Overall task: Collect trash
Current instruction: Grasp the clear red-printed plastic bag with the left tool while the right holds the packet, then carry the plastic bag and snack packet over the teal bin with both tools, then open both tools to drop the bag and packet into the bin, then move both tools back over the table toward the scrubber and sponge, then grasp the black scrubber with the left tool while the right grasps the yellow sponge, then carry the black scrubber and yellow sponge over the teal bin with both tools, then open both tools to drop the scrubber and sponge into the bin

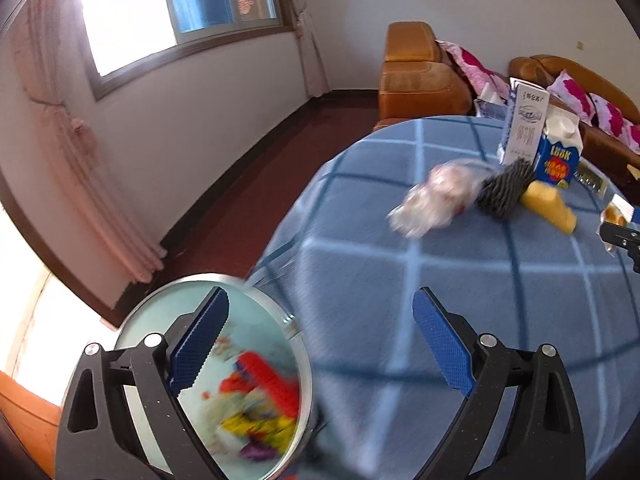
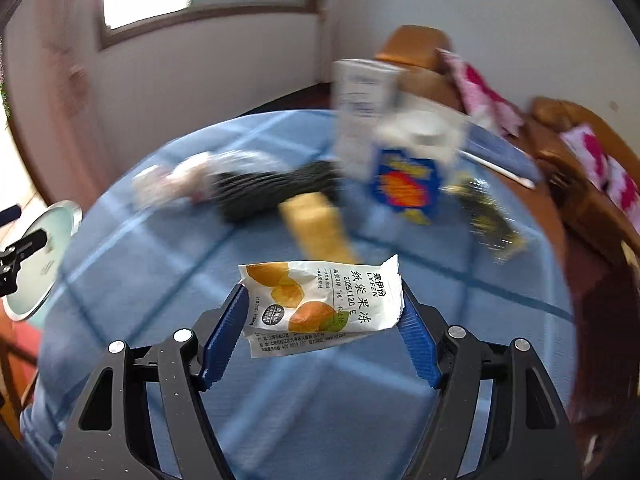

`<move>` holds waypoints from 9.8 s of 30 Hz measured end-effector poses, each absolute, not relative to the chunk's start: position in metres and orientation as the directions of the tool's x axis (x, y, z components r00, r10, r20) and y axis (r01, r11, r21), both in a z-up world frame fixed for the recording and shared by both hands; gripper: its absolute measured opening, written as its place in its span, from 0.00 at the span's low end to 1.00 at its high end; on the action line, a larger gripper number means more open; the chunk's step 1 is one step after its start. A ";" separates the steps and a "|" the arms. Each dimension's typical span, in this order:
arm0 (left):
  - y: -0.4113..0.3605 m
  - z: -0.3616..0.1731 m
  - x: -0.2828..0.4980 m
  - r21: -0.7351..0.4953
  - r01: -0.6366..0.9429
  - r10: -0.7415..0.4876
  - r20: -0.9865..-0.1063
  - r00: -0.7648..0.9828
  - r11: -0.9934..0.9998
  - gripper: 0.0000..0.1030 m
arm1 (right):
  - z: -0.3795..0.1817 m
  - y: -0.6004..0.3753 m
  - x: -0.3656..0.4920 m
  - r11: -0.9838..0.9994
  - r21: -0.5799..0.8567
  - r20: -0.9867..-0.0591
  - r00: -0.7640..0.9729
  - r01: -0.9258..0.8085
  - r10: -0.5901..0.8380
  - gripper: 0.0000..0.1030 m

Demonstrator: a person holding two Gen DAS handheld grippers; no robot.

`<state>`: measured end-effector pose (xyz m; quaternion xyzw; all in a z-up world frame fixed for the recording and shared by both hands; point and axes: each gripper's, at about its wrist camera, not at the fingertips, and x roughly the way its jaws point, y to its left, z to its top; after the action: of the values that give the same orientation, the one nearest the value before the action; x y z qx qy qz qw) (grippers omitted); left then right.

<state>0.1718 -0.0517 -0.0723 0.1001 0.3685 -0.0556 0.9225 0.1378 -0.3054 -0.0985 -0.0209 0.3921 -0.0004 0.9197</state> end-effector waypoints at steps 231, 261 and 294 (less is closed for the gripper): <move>0.024 -0.047 0.115 0.132 0.113 0.014 -0.708 0.706 0.985 0.04 | -0.081 -0.184 0.142 0.910 -0.042 -0.657 0.698 -0.412 0.285 0.24; 0.117 -0.053 0.084 0.164 -0.059 0.159 -0.711 0.685 0.985 0.04 | -0.079 -0.075 0.143 0.772 -0.118 -0.665 0.627 -0.624 0.405 0.24; 0.141 -0.056 0.075 0.156 -0.126 0.199 -0.697 0.689 0.980 0.40 | -0.079 -0.024 0.145 0.698 -0.132 -0.644 0.596 -0.704 0.479 0.68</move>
<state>0.0751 0.1405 -0.0564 0.0476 0.3844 0.0886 0.9177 0.1446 -0.0243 -0.0788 -0.1901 0.2953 0.3388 0.8729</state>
